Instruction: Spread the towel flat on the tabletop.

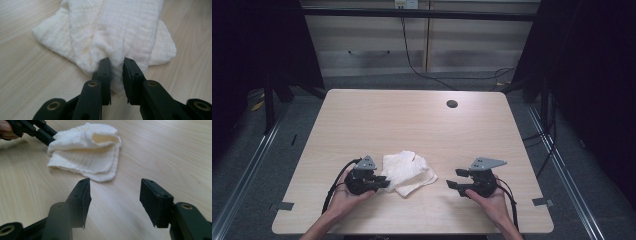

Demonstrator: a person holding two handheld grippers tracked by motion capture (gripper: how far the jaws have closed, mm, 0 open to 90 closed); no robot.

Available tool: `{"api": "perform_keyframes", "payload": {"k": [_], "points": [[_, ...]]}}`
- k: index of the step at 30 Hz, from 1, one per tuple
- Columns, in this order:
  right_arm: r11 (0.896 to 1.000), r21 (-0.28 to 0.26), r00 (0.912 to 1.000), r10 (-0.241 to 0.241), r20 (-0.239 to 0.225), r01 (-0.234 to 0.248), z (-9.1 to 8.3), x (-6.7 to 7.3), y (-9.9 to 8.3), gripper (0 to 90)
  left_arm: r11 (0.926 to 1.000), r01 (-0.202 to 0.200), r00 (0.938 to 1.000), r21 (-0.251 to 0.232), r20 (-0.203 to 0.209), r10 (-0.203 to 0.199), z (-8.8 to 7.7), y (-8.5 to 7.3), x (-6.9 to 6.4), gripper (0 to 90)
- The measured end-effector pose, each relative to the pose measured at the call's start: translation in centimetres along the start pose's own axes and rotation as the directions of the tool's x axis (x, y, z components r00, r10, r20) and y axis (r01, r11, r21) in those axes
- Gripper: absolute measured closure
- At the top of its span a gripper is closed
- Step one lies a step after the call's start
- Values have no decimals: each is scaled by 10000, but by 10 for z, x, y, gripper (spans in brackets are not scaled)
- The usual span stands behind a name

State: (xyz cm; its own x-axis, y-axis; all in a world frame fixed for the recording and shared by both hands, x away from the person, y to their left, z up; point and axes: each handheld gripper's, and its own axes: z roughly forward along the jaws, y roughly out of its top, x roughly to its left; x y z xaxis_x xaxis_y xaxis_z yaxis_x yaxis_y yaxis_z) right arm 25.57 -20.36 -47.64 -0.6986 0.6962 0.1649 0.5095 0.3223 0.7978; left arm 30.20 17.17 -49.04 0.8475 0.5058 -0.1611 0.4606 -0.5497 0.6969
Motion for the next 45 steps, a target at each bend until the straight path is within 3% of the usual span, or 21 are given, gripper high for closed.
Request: {"api": "perform_keyframes", "payload": {"k": [7, 12, 17, 20, 25, 30, 33, 38, 41, 45], "points": [[9990, 219, 9988, -374, -328, 381, 27, 2, 15, 535, 9983, 82, 10000, -581, 7, -82, -11, 8, -1, 645], [9993, 247, 9988, -252, -421, 263, 37, -2, 18, 611, 9957, 122, 9999, -923, -12, -124, -14, 17, -1, 615], [9976, 635, 9988, -251, -412, 277, 49, -6, 16, 683, 9999, -82, 9993, -148, -355, 77, 4, 13, 8, 770], [9972, 705, 9991, -228, -344, 252, 53, -7, 14, 699, 9998, -191, 9992, 27, -352, 191, 7, 11, 9, 863], [9983, 573, 9992, -97, -394, 119, 55, -9, 14, 699, 9996, -223, 9988, 145, -425, 229, 10, 11, 9, 864], [9970, 685, 9980, -337, -530, 373, 61, -5, 11, 665, 9998, -180, 9990, 49, -416, 182, 11, 10, 10, 863], [9966, 765, 9989, -284, -364, 311, 64, -3, 11, 620, 9999, -129, 9993, 10, -363, 129, 11, 9, 10, 864], [9945, 883, 9981, -531, -314, 557, 68, -1, 9, 633, 10000, -63, 9993, -32, -360, 62, 11, 8, 11, 862], [9916, 976, 9963, -831, -225, 849, 68, 3, 9, 684, 10000, -47, 9993, -80, -383, 44, 11, 7, 11, 862], [9911, 1009, 9956, -831, -436, 871, 68, 4, 9, 832, 9996, 36, 9992, -270, -390, -46, 12, 6, 10, 856]]}}
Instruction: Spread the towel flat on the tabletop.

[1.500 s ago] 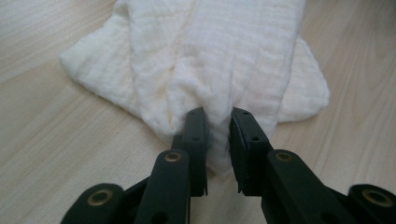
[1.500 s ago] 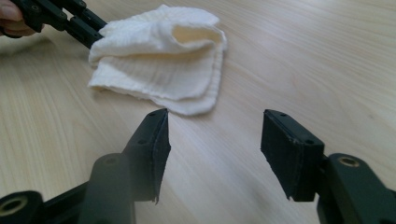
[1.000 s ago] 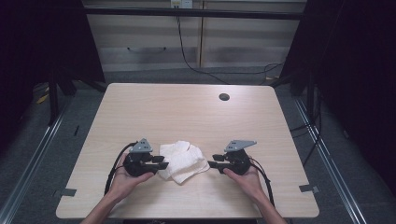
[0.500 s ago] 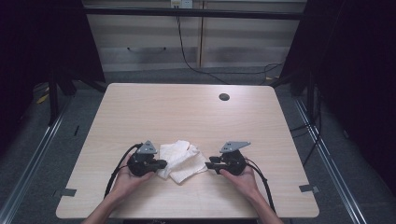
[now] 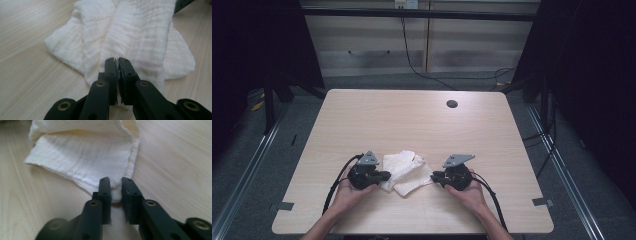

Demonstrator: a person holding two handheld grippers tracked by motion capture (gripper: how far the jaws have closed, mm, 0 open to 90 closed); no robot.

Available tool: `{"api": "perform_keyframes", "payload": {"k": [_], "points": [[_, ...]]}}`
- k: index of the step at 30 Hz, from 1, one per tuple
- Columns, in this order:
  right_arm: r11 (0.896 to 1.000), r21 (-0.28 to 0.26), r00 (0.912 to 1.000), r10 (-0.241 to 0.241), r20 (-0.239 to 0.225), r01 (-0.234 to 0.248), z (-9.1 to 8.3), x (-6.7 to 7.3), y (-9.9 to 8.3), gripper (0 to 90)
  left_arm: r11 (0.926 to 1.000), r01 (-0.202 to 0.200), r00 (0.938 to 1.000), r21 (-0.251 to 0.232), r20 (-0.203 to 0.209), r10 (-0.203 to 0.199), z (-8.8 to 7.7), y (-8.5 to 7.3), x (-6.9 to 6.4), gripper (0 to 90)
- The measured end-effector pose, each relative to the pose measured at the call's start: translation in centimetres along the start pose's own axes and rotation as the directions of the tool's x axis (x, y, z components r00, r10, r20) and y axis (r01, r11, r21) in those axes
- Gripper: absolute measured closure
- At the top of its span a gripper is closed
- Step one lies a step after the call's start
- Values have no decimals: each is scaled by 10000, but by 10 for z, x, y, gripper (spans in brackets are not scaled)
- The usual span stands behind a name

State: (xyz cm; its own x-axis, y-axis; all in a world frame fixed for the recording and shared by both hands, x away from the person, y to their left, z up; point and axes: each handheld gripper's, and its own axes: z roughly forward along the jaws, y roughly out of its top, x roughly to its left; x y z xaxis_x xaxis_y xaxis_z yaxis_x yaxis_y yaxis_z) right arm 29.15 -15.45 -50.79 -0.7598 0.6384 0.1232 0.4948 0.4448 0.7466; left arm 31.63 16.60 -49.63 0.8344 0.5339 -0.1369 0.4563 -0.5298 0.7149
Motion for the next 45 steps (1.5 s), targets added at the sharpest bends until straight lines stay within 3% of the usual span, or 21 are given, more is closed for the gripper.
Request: {"api": "perform_keyframes", "payload": {"k": [5, 8, 11, 14, 20, 24, 30, 31, 33, 36, 37, 38, 40, 45], "points": [[9987, -192, 9984, 469, -331, -476, -2, -4, 0, 868, 10000, 11, 10000, -29, -37, -12, -1, -1, 1, 825], [9961, -506, 9967, 695, -422, -716, -8, -7, 2, 871, 10000, 62, 9997, -76, -217, -64, -3, 0, 1, 706], [9885, -1140, 9943, 946, -488, -996, -24, -11, 10, 874, 9952, 905, 9958, -365, -110, -909, -6, 6, 3, 546], [9828, -1581, 9952, 897, -403, -950, -37, -13, 19, 875, 9965, 626, 9977, -558, -230, -639, -12, 10, 1, 503], [9748, -2057, 9962, 828, -263, -864, -54, -18, 36, 878, 9917, 805, 9957, -998, -382, -846, -21, 9, 7, 487], [9678, -2461, 9986, 524, -66, -524, -75, -20, 61, 879, 9896, 861, 9944, -1151, -504, -924, -26, 8, 12, 492], [9569, -2894, 9995, 291, 97, -251, -92, -23, 87, 880, 9868, 1001, 9927, -1275, -546, -1078, -30, 7, 16, 496], [9520, -3060, 9996, 167, 229, -89, -101, -23, 101, 880, 9859, 1037, 9919, -1316, -588, -1122, -31, 7, 17, 498], [9514, -3069, 9990, -103, 440, 233, -109, -23, 113, 880, 9852, 1081, 9912, -1331, -618, -1172, -32, 6, 18, 498], [9478, -3172, 9986, -175, 508, 327, -119, -25, 127, 881, 9847, 1101, 9908, -1353, -633, -1195, -33, 6, 19, 502], [9476, -3137, 9959, -364, 823, 606, -128, -25, 141, 881, 9837, 1150, 9901, -1385, -645, -1248, -33, 5, 21, 502], [9476, -3137, 9959, -364, 823, 606, -128, -25, 141, 881, 9837, 1150, 9901, -1385, -645, -1248, -33, 5, 21, 502], [9361, -3391, 9925, -610, 1058, 937, -145, -24, 163, 882, 9831, 1203, 9889, -1382, -703, -1309, -34, 4, 23, 503], [9136, -3801, 9854, -981, 1392, 1446, -166, -15, 191, 882, 9825, 1209, 9881, -1419, -775, -1328, -36, 4, 24, 505]]}}
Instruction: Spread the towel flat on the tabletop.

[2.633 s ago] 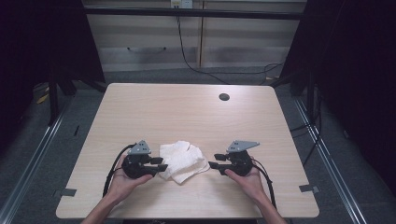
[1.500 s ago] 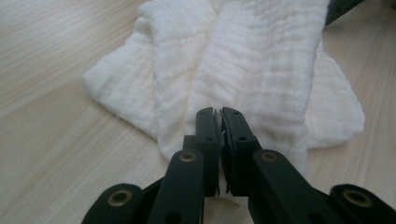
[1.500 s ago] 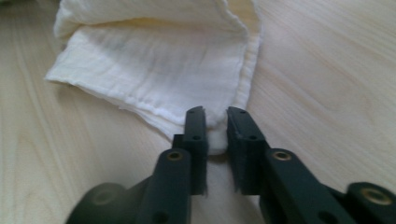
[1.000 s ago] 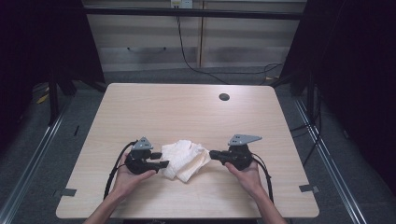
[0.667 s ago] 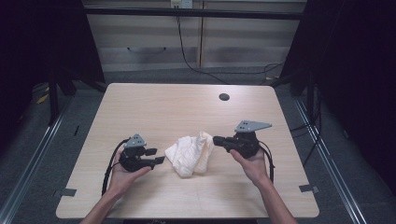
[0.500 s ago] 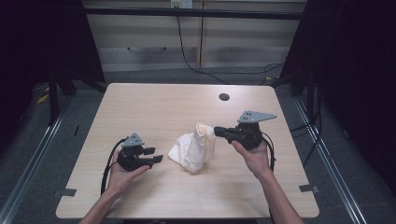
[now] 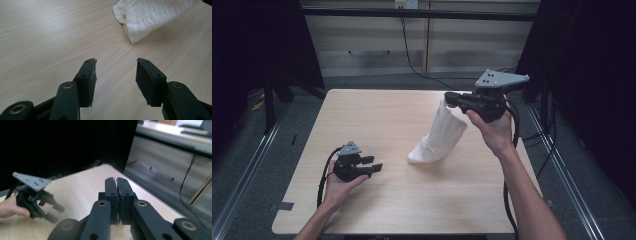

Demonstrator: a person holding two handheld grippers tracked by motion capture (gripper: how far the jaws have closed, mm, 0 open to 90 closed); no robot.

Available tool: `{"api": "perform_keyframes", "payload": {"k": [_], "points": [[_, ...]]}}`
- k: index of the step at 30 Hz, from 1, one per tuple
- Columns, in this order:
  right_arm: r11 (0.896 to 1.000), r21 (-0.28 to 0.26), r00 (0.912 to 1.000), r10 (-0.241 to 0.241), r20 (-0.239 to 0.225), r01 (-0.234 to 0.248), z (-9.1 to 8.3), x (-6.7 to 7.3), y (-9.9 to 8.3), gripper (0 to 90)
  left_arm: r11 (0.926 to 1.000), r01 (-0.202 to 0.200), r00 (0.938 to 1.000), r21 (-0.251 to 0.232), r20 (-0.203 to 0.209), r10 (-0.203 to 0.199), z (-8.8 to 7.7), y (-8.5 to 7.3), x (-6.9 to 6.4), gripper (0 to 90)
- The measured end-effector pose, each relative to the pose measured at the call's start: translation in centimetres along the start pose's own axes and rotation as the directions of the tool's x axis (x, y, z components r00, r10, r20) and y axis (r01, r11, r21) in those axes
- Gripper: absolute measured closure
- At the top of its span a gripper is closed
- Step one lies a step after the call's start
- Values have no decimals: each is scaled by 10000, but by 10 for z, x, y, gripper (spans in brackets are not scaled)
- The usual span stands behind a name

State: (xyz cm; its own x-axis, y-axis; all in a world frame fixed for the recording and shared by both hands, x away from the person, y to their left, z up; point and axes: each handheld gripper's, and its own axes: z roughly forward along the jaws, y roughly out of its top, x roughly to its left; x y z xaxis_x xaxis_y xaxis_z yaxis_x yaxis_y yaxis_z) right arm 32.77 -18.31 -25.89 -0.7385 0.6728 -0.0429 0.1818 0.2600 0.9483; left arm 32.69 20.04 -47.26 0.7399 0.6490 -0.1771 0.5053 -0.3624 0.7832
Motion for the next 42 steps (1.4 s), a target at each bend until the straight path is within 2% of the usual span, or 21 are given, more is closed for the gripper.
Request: {"api": "perform_keyframes", "payload": {"k": [3, 4, 6, 8, 11, 12, 13, 16, 17, 18, 19, 21, 22, 24, 28, 31, 36, 39, 40, 41, 42], "points": [[9994, -275, 9998, -189, 38, 190, -3, 3, 13, 882, 10000, -20, 10000, -41, -12, 20, 0, 0, 0, 508], [9974, -708, 9999, -103, -125, 94, -6, 5, 20, 882, 10000, 1, 10000, -68, 11, -1, 0, 0, 0, 508], [9973, -718, 9997, -168, -175, 155, -5, 7, 22, 882, 10000, -13, 10000, -77, 17, 13, -1, 0, 0, 511], [9991, -308, 9993, -309, -192, 303, 6, 12, 15, 882, 9999, 15, 10000, -125, 26, -15, -1, 0, 0, 513], [9999, 73, 9994, 112, -342, -109, 22, 9, -10, 882, 9998, -15, 10000, -187, 25, 15, -3, 0, -1, 513], [9999, 73, 9994, 112, -342, -109, 22, 9, -10, 882, 9998, -15, 10000, -187, 25, 15, -3, 0, -1, 513], [9976, 540, 9982, 460, -373, -439, 37, 5, -36, 882, 9997, -25, 10000, -257, 56, 27, -3, 1, -2, 513], [9907, 1029, 9949, 936, -380, -893, 54, 0, -68, 882, 9997, -45, 9998, -256, 211, 50, -2, 2, -5, 501], [9907, 1029, 9949, 936, -380, -893, 54, 0, -68, 882, 9997, -45, 9998, -256, 211, 50, -2, 2, -5, 497], [9873, 1172, 9928, 1128, -399, -1074, 60, -2, -80, 882, 9997, -34, 9997, -236, 256, 40, -1, 3, -7, 497], [9769, 1557, 9875, 1535, -362, -1461, 72, -6, -104, 882, 9998, -66, 9987, -199, 509, 76, 1, 5, -12, 479], [9738, 1649, 9856, 1650, -370, -1568, 75, -7, -111, 882, 9997, -177, 9982, -181, 567, 187, 2, 6, -16, 470], [9658, 1870, 9813, 1893, -344, -1798, 83, -10, -128, 882, 9995, -239, 9973, -194, 691, 252, 4, 8, -20, 451], [9572, 2073, 9770, 2117, -250, -2021, 90, -13, -144, 882, 9983, -587, 9929, 26, 1034, 581, 13, 11, -31, 433], [9447, 2289, 9689, 2465, -229, -2350, 97, -15, -165, 881, 9972, -742, 9890, 132, 1289, 718, 27, 15, -40, 405], [9412, 2326, 9661, 2572, -233, -2450, 100, -14, -173, 882, 9979, -652, 9874, 38, 1448, 639, 32, 18, -44, 386], [9347, 2450, 9620, 2719, -267, -2574, 104, -13, -186, 882, 9962, -855, 9819, 155, 1710, 816, 49, 20, -56, 374], [9344, 2377, 9596, 2798, -294, -2652, 103, -12, -189, 882, 9927, -1113, 9811, 455, 1639, 1025, 59, 17, -58, 494], [9357, 2352, 9602, 2778, -309, -2631, 103, -12, -190, 882, 9920, -1155, 9799, 503, 1695, 1055, 61, 16, -57, 494], [9365, 2306, 9599, 2786, -323, -2641, 100, -11, -190, 881, 9915, -1185, 9771, 530, 1840, 1070, 64, 14, -56, 647], [9361, 2304, 9594, 2803, -312, -2659, 100, -11, -190, 881, 9915, -1185, 9771, 530, 1840, 1070, 64, 14, -56, 685]]}}
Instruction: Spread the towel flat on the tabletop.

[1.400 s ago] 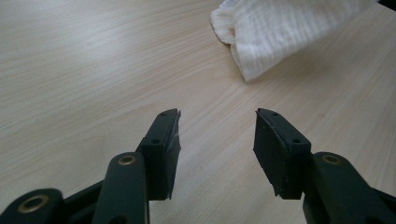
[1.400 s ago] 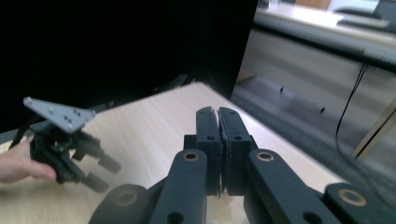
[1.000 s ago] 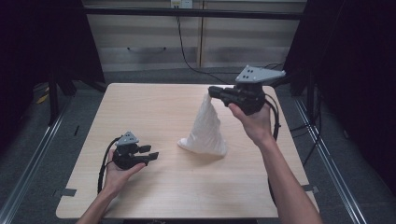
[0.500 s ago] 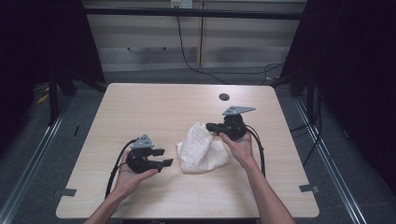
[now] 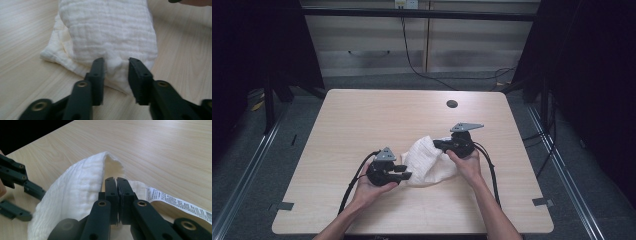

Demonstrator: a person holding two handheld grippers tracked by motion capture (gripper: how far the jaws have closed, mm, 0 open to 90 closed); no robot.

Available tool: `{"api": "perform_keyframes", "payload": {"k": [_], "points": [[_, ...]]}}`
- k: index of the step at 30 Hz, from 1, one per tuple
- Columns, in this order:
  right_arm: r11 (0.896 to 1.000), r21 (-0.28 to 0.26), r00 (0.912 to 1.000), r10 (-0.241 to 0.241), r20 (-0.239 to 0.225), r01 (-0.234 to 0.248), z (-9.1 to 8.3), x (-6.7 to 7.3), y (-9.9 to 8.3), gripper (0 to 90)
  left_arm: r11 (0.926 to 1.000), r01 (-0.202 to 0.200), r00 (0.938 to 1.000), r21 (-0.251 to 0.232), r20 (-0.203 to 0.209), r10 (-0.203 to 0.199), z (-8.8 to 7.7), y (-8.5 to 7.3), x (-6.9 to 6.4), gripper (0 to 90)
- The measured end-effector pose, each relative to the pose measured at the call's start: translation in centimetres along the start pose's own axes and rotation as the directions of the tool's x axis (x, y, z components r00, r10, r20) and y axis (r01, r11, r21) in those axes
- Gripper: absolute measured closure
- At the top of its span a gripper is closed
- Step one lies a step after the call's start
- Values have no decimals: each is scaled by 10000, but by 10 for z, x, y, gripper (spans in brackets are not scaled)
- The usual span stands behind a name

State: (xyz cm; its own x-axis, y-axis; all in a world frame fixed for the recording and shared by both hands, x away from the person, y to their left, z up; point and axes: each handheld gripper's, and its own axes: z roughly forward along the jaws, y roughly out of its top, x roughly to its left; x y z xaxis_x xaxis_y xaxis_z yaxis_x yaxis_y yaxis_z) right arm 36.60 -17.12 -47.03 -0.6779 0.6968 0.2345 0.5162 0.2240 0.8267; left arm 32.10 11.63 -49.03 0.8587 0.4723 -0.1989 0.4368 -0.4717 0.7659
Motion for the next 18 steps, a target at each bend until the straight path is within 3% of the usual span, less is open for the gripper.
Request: {"api": "perform_keyframes", "payload": {"k": [1, 4, 12, 18], "points": [[10000, 0, 10000, 0, 0, 0, 0, 0, 0, 881, 10000, 38, 9999, 13, 154, -38, 2, 0, 1, 685], [10000, -51, 10000, 18, 23, -18, -4, -1, -3, 881, 9997, -65, 9999, 228, 161, 62, 4, -2, 3, 897], [9999, -123, 9999, 69, 103, -68, -11, -3, -6, 881, 9989, 393, 9991, -247, -155, -396, -12, 0, 14, 900], [9999, -122, 10000, -19, 72, 20, -19, -1, -7, 881, 9963, 596, 9959, -626, -640, -636, -40, -5, 30, 900]]}}
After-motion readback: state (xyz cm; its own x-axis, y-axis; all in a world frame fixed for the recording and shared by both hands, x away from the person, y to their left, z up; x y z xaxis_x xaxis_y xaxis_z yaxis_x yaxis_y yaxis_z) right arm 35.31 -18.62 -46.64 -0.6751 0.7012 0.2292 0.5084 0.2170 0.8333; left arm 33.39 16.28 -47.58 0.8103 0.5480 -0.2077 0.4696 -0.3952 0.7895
